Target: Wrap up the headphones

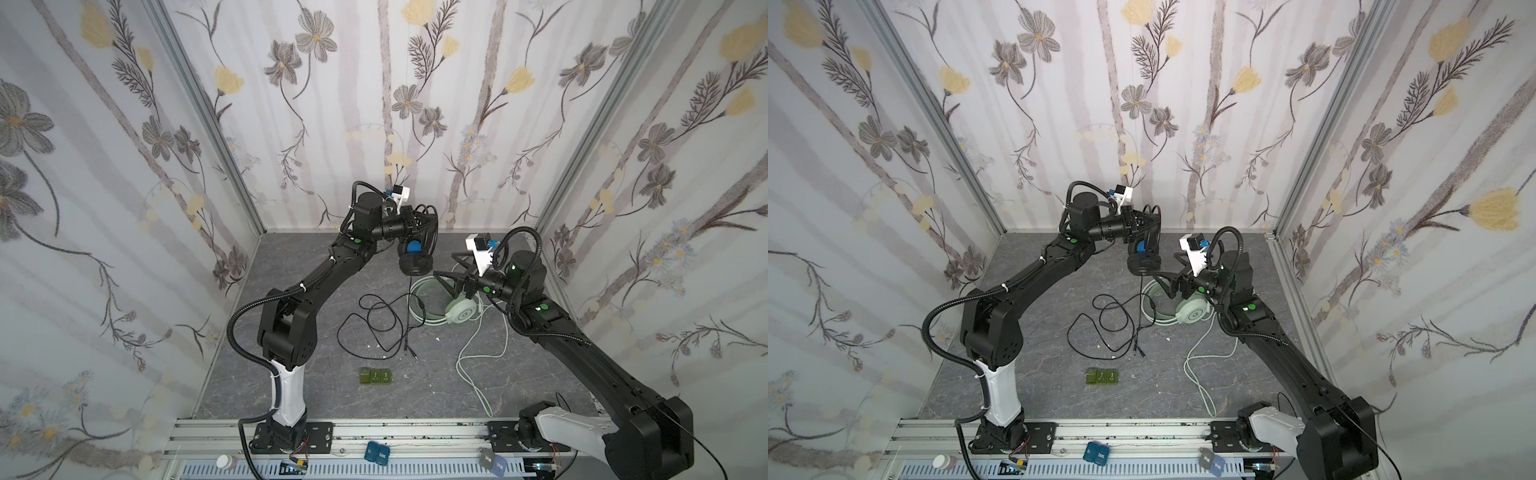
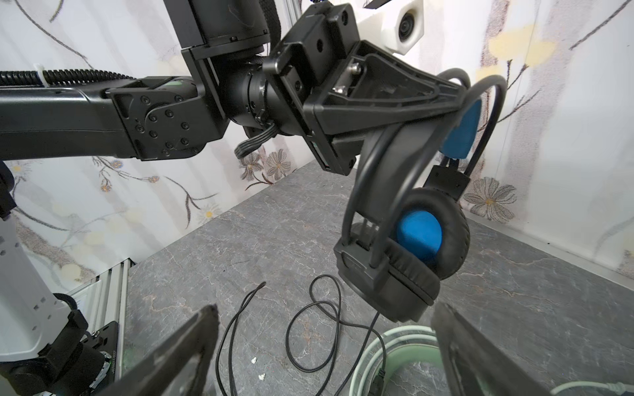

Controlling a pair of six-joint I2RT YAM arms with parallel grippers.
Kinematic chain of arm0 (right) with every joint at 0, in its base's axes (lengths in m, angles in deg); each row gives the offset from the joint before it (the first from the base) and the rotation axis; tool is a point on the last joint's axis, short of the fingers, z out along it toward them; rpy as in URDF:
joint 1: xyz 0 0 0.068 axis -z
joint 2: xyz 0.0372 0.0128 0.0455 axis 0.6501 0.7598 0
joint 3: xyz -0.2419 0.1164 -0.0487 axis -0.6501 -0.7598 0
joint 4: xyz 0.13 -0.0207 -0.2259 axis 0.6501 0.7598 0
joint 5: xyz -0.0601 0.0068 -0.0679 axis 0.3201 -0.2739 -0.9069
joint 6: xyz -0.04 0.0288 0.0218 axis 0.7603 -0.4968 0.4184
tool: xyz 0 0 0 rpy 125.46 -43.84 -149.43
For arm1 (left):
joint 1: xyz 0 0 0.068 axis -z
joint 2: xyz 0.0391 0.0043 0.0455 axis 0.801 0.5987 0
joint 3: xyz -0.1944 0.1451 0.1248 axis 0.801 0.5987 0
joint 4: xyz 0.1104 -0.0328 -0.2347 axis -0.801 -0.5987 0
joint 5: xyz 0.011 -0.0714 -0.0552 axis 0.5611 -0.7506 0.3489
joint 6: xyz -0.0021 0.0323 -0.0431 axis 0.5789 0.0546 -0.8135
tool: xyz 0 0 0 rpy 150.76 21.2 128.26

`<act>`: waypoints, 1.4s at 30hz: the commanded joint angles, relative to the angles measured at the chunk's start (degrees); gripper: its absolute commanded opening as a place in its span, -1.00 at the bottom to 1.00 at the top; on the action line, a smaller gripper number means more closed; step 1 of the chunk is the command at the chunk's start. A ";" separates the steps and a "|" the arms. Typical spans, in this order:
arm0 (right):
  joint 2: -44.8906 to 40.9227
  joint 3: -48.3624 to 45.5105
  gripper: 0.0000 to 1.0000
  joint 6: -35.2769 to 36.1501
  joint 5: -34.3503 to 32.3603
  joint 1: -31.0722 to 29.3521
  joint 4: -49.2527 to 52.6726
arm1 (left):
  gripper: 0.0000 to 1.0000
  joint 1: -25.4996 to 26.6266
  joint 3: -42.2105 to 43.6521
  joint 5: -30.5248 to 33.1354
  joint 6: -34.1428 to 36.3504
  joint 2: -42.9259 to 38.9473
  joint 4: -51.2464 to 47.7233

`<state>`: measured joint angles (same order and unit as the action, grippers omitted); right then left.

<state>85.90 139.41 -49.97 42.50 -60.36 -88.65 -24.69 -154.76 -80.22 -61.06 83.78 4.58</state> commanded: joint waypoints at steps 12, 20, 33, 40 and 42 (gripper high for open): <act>9.25 5.77 0.43 -0.05 7.96 0.66 -8.62 | -1.00 1.59 -2.73 -6.48 1.22 -0.40 -0.23; 11.06 6.22 0.13 -2.32 10.51 0.30 -12.00 | -1.00 2.76 -3.39 -6.67 2.01 -0.65 -1.25; 9.91 4.81 -1.00 -3.18 12.43 -0.40 -13.62 | -0.92 3.46 -3.28 -5.06 4.34 -1.57 -4.86; 8.81 5.23 -1.00 -2.93 11.06 -0.29 -12.49 | -0.29 2.95 -1.35 -2.71 5.52 -2.96 -7.33; 8.53 5.25 -1.00 -2.41 9.89 -0.18 -11.24 | 0.05 2.10 0.47 -1.26 5.31 -4.20 -7.14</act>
<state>95.06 144.02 -54.37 52.05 -60.52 -97.96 -21.74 -155.55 -84.29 -56.01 81.05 -2.65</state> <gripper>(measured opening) 0.067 0.481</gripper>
